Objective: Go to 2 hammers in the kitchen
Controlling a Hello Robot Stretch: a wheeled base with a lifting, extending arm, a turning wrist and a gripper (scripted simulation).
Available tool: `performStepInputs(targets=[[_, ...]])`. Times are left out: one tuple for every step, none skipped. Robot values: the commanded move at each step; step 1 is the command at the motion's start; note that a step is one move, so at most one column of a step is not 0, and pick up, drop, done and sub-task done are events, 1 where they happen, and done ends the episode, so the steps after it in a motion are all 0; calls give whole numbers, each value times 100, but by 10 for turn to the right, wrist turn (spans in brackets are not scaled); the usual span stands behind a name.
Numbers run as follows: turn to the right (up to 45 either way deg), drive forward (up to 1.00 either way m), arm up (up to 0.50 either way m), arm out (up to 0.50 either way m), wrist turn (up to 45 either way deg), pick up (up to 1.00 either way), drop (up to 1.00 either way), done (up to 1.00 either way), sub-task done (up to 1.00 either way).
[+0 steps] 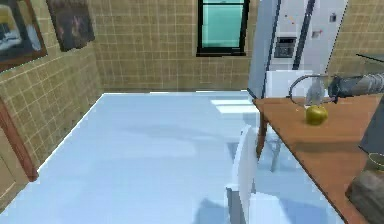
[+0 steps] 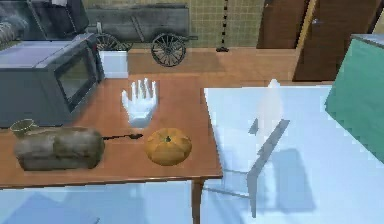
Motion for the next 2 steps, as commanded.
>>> performStepInputs(targets=[[240,0,0,0,0,0,0,0,0],[0,0,0,0,0,0,0,100,0]])
